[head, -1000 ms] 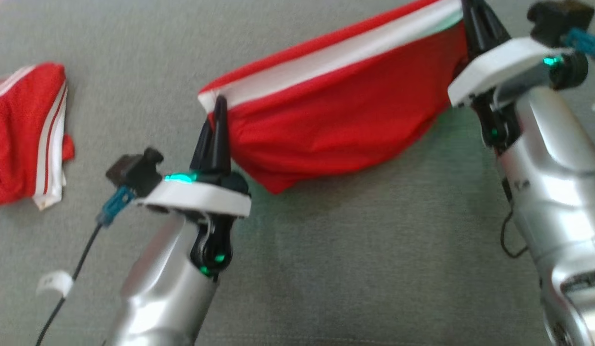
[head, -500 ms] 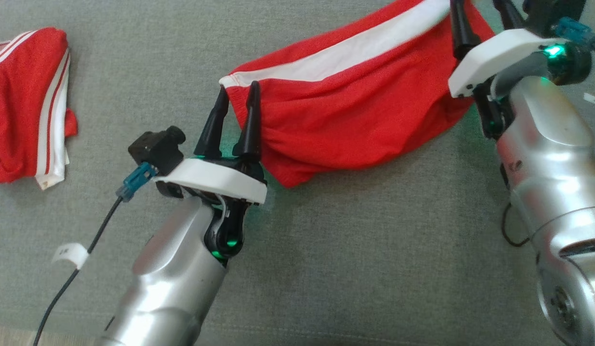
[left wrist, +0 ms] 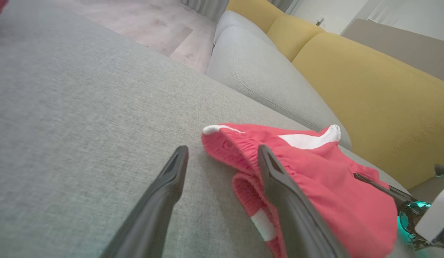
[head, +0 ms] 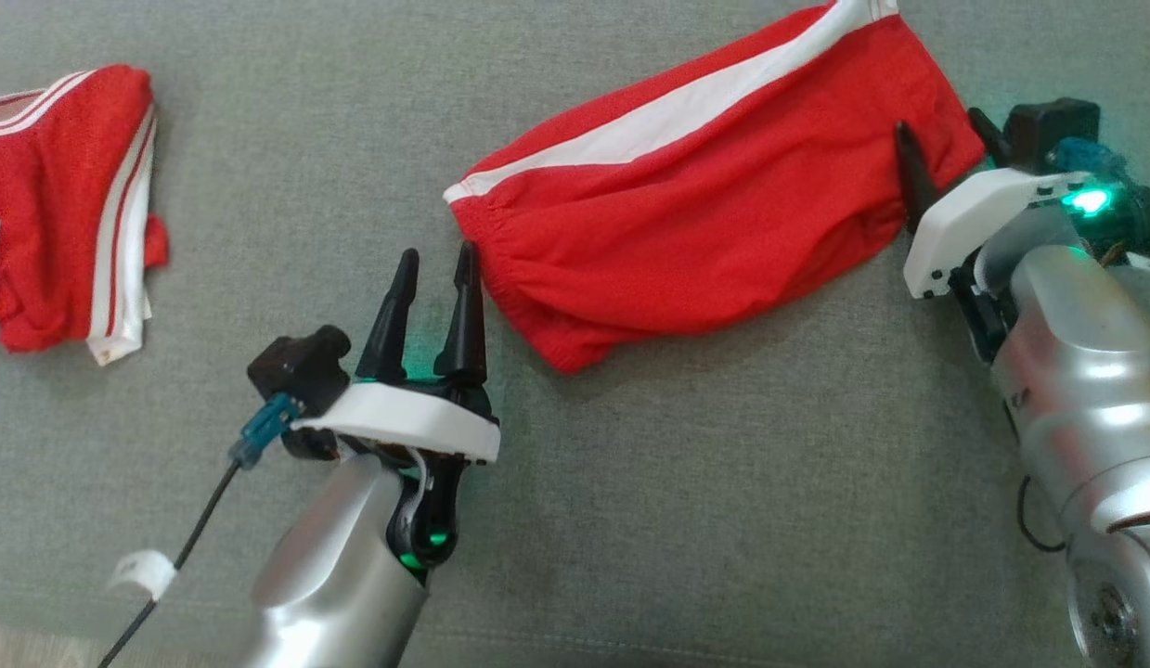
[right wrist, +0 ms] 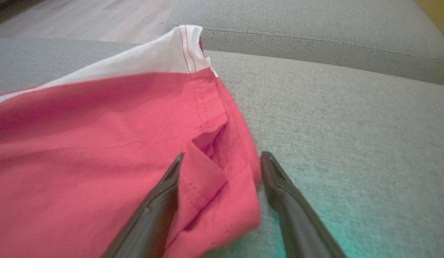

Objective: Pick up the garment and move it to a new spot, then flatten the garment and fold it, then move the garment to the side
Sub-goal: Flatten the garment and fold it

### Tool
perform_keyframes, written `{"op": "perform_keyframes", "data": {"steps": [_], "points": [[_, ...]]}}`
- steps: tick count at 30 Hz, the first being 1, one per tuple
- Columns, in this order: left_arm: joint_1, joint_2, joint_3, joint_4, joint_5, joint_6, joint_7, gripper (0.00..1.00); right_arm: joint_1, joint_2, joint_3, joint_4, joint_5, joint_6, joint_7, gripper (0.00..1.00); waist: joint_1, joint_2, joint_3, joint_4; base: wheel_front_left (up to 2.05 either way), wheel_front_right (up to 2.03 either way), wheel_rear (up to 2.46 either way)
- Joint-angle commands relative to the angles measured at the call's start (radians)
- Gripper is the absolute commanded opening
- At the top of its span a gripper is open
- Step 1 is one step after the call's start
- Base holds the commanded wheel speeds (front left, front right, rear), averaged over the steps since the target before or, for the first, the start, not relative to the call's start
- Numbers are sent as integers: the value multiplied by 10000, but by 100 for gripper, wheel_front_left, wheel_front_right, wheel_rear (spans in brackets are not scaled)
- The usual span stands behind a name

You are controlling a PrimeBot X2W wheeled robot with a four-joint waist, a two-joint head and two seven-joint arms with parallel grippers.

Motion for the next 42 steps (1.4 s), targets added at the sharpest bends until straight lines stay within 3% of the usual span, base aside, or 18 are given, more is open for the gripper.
{"op": "perform_keyframes", "data": {"steps": [1,2,3,4,16,24,28,33,36,40,41,42], "points": [[62,135,486,-415,236,65,-51,100,282,113,-129,-12,9,-7,378,100,2,0,-86,78,0,0,0],[153,135,537,-453,270,74,-51,100,390,142,-227,27,26,-7,534,80,2,0,-134,99,0,0,0],[239,135,577,-471,353,79,-51,100,501,199,-307,55,69,-7,650,28,2,0,-196,113,0,0,0],[335,135,674,-493,428,91,-51,100,608,250,-434,76,178,-7,730,0,2,0,-274,113,0,0,0],[2151,135,2283,-526,1936,85,-51,100,2377,395,-1714,-248,1926,-7,-568,0,2,0,-2110,-586,0,0,0],[3727,135,2832,-472,2091,-42,-51,100,4288,198,-1429,-1889,2815,-7,-682,0,2,0,-3071,-1030,0,0,0],[4030,135,2782,-372,2159,-84,-51,100,4428,305,-1071,-3030,2862,-7,-685,0,2,0,-3170,-1006,0,0,0],[4077,135,2658,-289,2169,-70,-51,100,4023,835,-30,-4362,3251,-7,-686,0,2,0,-3347,-609,0,0,0],[4123,135,2585,-223,2071,-18,-51,100,3910,1047,1596,-5016,3690,-7,-686,0,2,0,-3462,-325,0,0,0],[4061,135,2431,10,2107,44,-51,100,4039,1089,3999,-5434,5101,-7,-384,0,2,0,-3561,62,0,0,0],[4022,135,2389,64,2129,54,-51,100,4089,1090,4520,-5432,5440,-7,-268,29,2,0,-3586,162,0,0,0],[3981,135,2360,124,2139,52,-51,100,4131,1091,4935,-5412,5766,-7,-220,85,2,0,-3598,251,0,0,0]]}}
